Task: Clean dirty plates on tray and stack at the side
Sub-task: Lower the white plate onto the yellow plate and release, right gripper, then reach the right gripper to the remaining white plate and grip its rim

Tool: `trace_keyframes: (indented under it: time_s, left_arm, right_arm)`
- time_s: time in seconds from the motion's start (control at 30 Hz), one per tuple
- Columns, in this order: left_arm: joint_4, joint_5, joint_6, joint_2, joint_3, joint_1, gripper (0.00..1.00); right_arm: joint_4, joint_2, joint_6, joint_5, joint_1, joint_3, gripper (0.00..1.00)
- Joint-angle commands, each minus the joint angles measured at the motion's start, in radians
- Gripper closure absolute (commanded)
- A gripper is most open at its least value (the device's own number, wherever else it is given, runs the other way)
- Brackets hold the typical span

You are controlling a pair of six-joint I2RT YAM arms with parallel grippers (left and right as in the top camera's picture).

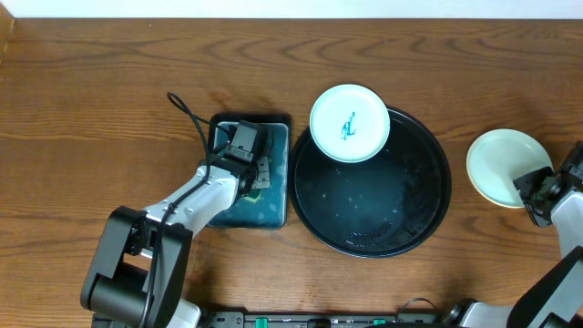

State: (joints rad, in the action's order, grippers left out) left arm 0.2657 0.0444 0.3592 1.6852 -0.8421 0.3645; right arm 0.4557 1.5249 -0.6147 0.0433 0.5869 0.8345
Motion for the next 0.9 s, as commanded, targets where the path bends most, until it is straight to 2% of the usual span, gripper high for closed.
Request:
trace_keyframes:
  time_s: [0.0,0.13,0.2,0.37,0.67,0.87]
  left_arm:
    - [0.016,-0.01,-0.005,0.053,0.02,0.0,0.93]
    - [0.016,-0.01,-0.005,0.053,0.02,0.0,0.93]
    - [0.016,-0.011,-0.005,0.053,0.02,0.0,0.92]
    - [0.016,-0.01,-0.005,0.053,0.02,0.0,0.93]
    - [0.016,-0.01,-0.005,0.053,0.02,0.0,0.93]
    - [0.016,-0.01,-0.005,0.053,0.02,0.0,0.93]
  right_arm:
    - [0.0,0.005,0.029,-0.039,0.001,0.014,0.46]
    - [-0.011,0.005,0.029,-0.11,0.0,0.014,0.51]
    - [-0.014,0.005,0.034,-0.135,-0.006,0.014,0.49]
    - [-0.092,0.005,0.163,-0.25,-0.083,0.014,0.49]
    - [-0.232,0.005,0.384,-0.305,-0.393,0.014,0.48]
    - [-0.222,0.008,0.397,-0.276,-0.563,0.053,0.46]
